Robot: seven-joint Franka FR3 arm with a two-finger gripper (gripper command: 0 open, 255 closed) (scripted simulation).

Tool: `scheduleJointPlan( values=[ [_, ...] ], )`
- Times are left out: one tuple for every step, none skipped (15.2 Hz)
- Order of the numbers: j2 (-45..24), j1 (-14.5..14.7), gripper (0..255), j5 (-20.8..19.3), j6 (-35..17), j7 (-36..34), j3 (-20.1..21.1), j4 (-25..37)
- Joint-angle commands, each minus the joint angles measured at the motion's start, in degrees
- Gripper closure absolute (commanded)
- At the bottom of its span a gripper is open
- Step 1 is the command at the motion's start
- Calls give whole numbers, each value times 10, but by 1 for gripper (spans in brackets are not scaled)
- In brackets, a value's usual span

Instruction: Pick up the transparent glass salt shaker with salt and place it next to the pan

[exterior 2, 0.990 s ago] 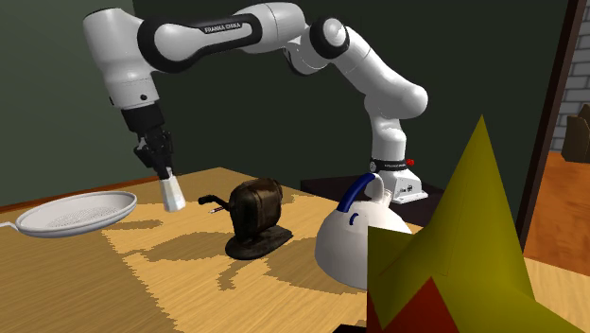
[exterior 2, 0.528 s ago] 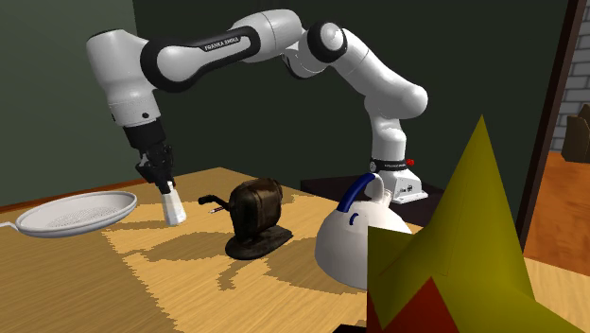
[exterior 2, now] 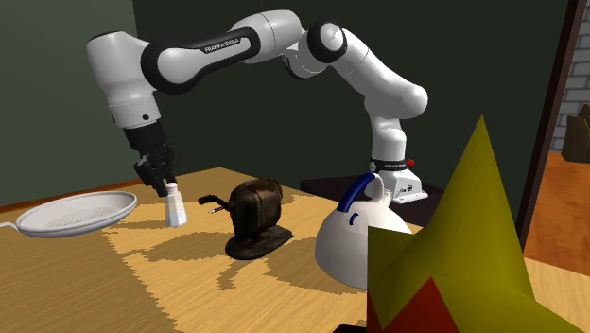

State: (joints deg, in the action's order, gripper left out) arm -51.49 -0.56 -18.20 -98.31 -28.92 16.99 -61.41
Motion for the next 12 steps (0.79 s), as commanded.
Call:
scheduleJointPlan(
  values=[
    [0, 0, 0, 0, 0, 0, 0, 0],
    [0, 0, 0, 0, 0, 0, 0, 0],
    [0, 0, 0, 0, 0, 0, 0, 0],
    [0, 0, 0, 0, 0, 0, 0, 0],
    [0, 0, 0, 0, 0, 0, 0, 0],
    [-2, 4, 0, 1, 20, 3, 0, 23],
    [-6, 9, 0, 2, 42, 6, 0, 49],
    [-12, 15, 0, 3, 65, 9, 0, 80],
    [-19, 20, 0, 3, 85, 12, -1, 107],
    [-19, 20, 0, 3, 85, 12, -1, 107],
    [-19, 20, 0, 3, 85, 12, -1, 107],
    [-19, 20, 0, 3, 85, 12, -1, 107]
  ],
)
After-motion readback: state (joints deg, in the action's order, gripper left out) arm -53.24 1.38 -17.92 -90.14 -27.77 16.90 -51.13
